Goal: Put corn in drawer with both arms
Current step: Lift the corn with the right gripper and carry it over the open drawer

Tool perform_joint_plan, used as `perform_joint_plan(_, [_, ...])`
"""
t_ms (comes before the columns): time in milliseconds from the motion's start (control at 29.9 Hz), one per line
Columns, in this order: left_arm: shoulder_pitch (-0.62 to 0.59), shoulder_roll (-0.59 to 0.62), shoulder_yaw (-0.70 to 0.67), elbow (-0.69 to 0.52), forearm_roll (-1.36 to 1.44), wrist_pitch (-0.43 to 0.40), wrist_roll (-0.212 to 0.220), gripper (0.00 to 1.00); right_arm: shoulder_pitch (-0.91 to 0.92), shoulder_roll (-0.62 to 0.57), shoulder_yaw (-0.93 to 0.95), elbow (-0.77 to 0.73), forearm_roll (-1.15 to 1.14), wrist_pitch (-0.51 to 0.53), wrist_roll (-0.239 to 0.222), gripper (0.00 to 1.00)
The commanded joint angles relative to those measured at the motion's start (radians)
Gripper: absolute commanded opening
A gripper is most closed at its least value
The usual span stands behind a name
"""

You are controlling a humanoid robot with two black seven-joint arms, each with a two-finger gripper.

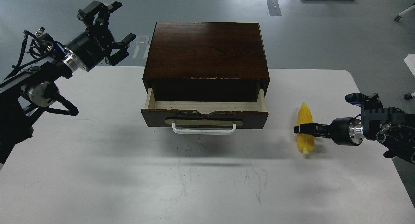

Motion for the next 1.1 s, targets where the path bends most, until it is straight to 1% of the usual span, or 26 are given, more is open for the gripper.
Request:
perform_joint_plan(0, [0.000,0.002,0.000,0.000,0.000,0.000,0.000,0.98,0.000,0.002,-0.001,0.000,0.000,0.000,0.002,0.52])
perform_joint_plan(33, [0.000,0.002,0.000,0.000,0.000,0.000,0.000,0.98,0.001,0.001,-0.001,0.000,0.000,0.000,0.005,0.49])
perform_joint_plan(67, [0.000,0.002,0.002,0.000,0.000,0.000,0.000,0.98,0.001,-0.004,-0.001,0.000,0.001,0.000,0.009,0.44])
perform_joint_plan(100, [0.000,0.002,0.000,0.000,0.000,0.000,0.000,0.98,0.001,-0.006,-0.001,0.001,0.001,0.000,0.011,0.42])
perform_joint_plan(167, [0.000,0.004,0.002,0.000,0.000,0.000,0.000,0.98,0.001,-0.010,-0.001,0.001,0.003,0.000,0.014,0.32])
perform_joint_plan(201, [0.000,0.004,0.002,0.000,0.000,0.000,0.000,0.98,0.001,-0.012,-0.001,0.003,0.003,0.000,0.014,0.31])
perform_joint_plan(334, [0.000,0.005,0.000,0.000,0.000,0.000,0.000,0.98,0.012,-0.032,0.004,0.012,0.008,0.000,0.018,0.31])
perform_joint_plan(434, [0.000,0.005,0.000,0.000,0.000,0.000,0.000,0.98,0.072,-0.062,0.007,0.052,0.011,-0.003,0.018,0.31])
perform_joint_plan(501, [-0.001,0.007,0.000,-0.002,0.000,0.000,0.000,0.98,0.139,-0.101,0.010,0.099,0.015,-0.007,0.018,0.31])
perform_joint_plan(568, [-0.001,0.005,0.000,-0.002,0.003,0.000,0.000,0.98,0.252,-0.139,0.002,0.153,0.015,-0.004,0.018,0.33])
perform_joint_plan(702, [-0.001,0.004,0.000,0.000,0.003,0.000,0.000,0.98,0.377,-0.151,-0.004,0.217,0.011,0.000,0.020,0.34])
perform_joint_plan(802, [-0.003,0.005,-0.001,-0.002,0.003,0.000,-0.002,0.98,0.509,-0.131,-0.064,0.245,0.008,0.000,0.032,0.34])
perform_joint_plan(835, [-0.003,0.005,-0.003,-0.002,0.000,0.000,-0.002,0.98,0.573,-0.103,-0.114,0.248,0.005,0.000,0.041,0.34])
perform_joint_plan(902, [-0.004,0.007,-0.005,-0.002,0.000,0.000,-0.002,0.98,0.638,-0.063,-0.172,0.248,0.003,-0.001,0.057,0.34])
perform_joint_plan(969, [-0.004,0.008,-0.005,-0.002,0.000,0.000,-0.002,0.98,0.727,-0.007,-0.241,0.248,0.000,-0.007,0.084,0.34])
perform_joint_plan(1036, [-0.006,0.014,-0.006,-0.002,0.000,0.000,-0.002,0.98,0.811,0.069,-0.301,0.247,-0.008,-0.019,0.132,0.34])
perform_joint_plan(1069, [-0.006,0.017,-0.006,-0.002,0.000,0.000,0.000,0.98,0.828,0.089,-0.314,0.247,-0.012,-0.026,0.143,0.33])
